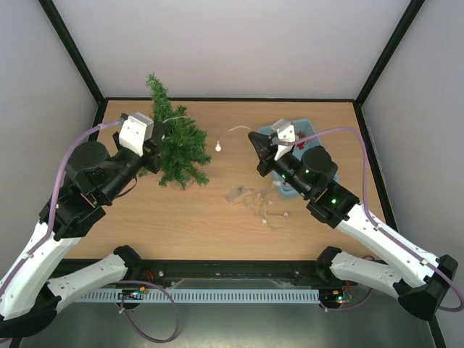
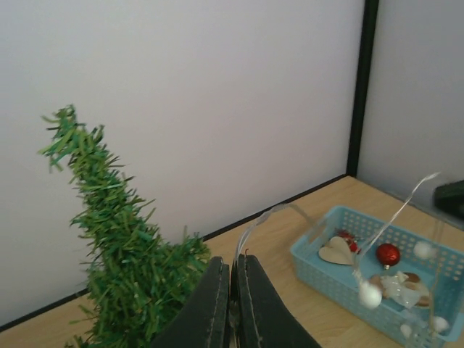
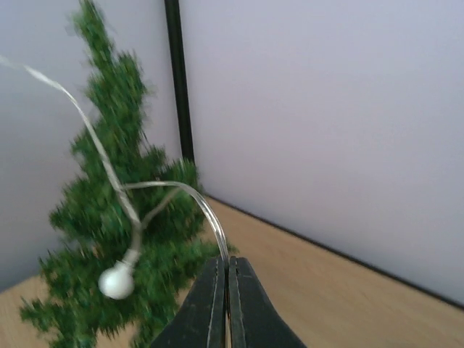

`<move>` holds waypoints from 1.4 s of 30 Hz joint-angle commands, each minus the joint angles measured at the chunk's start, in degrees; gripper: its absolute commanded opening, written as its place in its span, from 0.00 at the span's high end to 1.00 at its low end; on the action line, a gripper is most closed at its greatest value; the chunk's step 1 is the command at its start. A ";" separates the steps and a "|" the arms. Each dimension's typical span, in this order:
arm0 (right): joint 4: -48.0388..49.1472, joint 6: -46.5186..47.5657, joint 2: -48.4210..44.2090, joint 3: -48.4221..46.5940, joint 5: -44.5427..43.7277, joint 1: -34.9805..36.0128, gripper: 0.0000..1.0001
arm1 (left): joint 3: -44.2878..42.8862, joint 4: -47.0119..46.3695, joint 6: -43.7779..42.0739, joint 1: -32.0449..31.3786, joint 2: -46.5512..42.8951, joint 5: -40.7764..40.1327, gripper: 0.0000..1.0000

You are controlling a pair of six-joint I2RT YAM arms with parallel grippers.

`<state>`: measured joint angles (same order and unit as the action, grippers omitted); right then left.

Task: Decorate the small christmas tree
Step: Pick up the decoration item from the center of the board, then wrap the decoration item around the Christmas tree.

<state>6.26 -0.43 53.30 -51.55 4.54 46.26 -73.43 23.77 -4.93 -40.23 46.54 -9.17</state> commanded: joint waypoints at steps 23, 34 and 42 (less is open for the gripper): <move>11.59 6.10 20.85 -31.46 3.69 0.33 0.98 | -18.08 0.25 6.67 13.89 12.23 -7.06 0.98; 2.49 7.32 25.93 -36.25 -2.57 -0.52 0.98 | -19.82 4.88 19.42 30.70 16.78 17.60 0.98; -3.76 6.23 25.22 -36.12 -2.56 -1.10 0.98 | -18.15 7.77 25.54 33.64 17.12 26.06 0.97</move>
<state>6.61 6.04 79.31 -85.78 2.57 45.45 -91.83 29.67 16.16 -7.66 64.05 10.63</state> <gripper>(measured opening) 0.018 0.029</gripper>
